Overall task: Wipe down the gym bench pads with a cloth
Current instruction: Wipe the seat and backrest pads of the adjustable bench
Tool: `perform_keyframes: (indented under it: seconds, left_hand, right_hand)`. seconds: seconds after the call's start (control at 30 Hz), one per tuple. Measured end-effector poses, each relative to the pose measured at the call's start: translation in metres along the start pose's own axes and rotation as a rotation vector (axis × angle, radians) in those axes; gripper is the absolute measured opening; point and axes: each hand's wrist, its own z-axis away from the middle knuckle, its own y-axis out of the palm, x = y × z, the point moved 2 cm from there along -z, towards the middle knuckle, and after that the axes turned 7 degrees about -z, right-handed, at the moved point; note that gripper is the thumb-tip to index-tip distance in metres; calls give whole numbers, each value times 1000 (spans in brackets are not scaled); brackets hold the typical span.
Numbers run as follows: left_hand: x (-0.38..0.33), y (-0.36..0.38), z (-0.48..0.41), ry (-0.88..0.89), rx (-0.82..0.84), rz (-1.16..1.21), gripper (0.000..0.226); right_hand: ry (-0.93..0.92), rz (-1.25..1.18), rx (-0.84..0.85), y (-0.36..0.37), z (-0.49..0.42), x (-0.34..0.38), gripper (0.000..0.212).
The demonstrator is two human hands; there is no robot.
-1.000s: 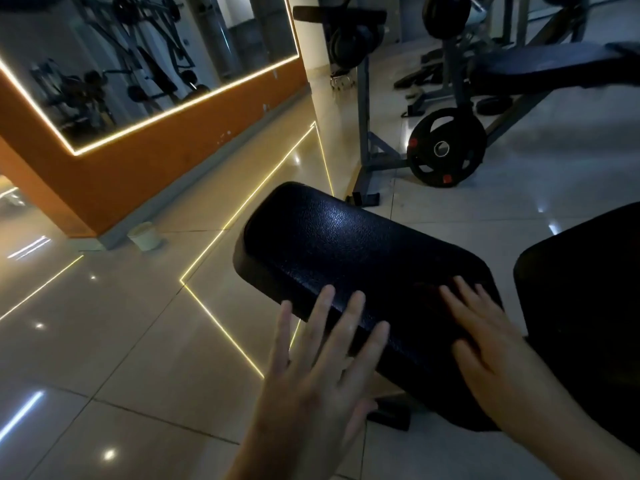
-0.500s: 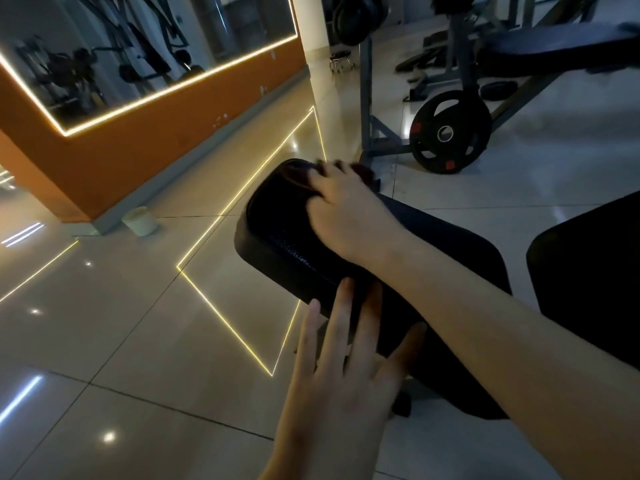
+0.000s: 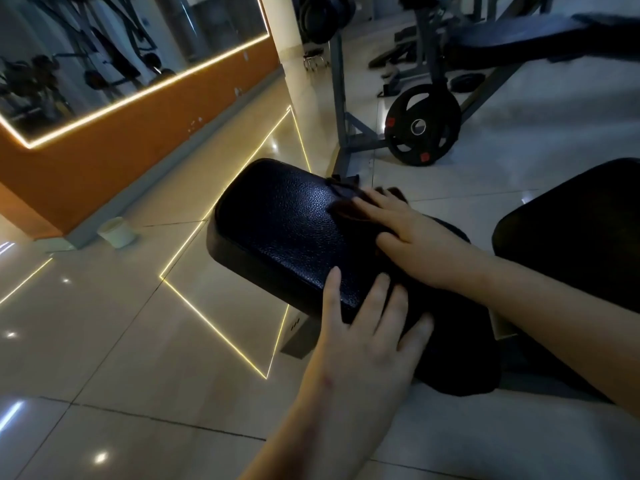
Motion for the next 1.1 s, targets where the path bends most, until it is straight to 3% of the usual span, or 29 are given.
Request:
perform_keyframes:
  seconds: [0.27, 0.4, 0.53, 0.7, 0.8, 0.93, 1.1]
  left_hand:
    - [-10, 6, 4, -49, -175, -6, 45]
    - [-12, 12, 3, -56, -239, 12, 57]
    - [-12, 18, 1, -144, -372, 75, 52]
    - [-10, 11, 7, -40, -140, -15, 72]
    - [-13, 10, 8, -35, -60, 3, 83]
    - [-14, 11, 7, -47, -68, 41, 70]
    - [-12, 15, 11, -54, -50, 48, 87]
  right_hand:
    - [152, -1, -191, 10, -26, -2, 52]
    - [106, 29, -143, 20, -60, 46, 52]
    - [-8, 82, -147, 37, -87, 97, 50]
    - [-68, 81, -120, 23, -62, 68, 53]
    - [49, 12, -183, 16, -38, 28, 53]
    - [252, 9, -322, 13, -8, -18, 51]
    - [539, 14, -383, 7, 24, -56, 50]
